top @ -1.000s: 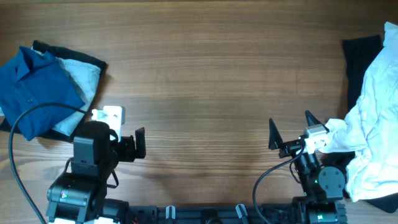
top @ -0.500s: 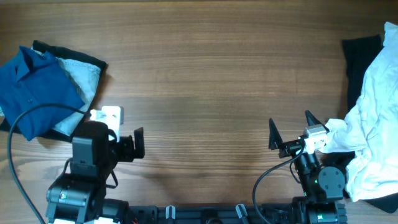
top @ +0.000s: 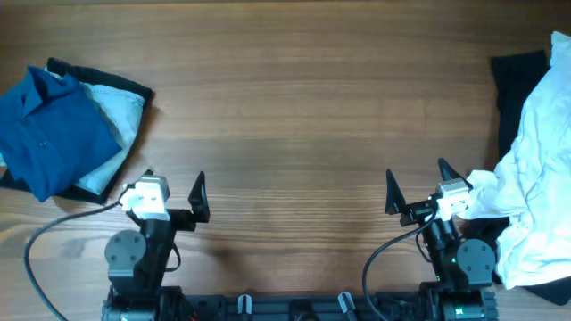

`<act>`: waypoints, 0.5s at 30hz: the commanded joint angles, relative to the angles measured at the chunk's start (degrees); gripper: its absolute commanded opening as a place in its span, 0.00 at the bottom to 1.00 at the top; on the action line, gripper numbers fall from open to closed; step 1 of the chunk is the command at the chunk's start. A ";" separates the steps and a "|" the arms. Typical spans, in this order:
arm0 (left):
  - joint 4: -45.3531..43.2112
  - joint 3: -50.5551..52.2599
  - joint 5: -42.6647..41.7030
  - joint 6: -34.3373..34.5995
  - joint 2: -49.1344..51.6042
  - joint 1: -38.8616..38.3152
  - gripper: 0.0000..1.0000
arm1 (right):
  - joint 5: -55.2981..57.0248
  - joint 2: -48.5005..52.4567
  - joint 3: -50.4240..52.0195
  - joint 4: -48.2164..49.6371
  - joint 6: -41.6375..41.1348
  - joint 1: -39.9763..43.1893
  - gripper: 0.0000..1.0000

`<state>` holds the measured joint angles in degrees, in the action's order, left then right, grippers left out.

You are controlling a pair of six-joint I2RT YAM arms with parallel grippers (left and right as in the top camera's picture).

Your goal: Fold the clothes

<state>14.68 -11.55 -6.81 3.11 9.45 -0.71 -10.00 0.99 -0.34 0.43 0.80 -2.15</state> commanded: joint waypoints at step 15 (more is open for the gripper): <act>-10.49 11.21 8.83 1.64 -9.29 -3.04 1.00 | 0.96 -0.79 0.04 0.20 0.68 0.09 1.00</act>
<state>4.08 -0.54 1.06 3.75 0.69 -3.36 -9.98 0.89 -0.34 0.40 0.80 -2.15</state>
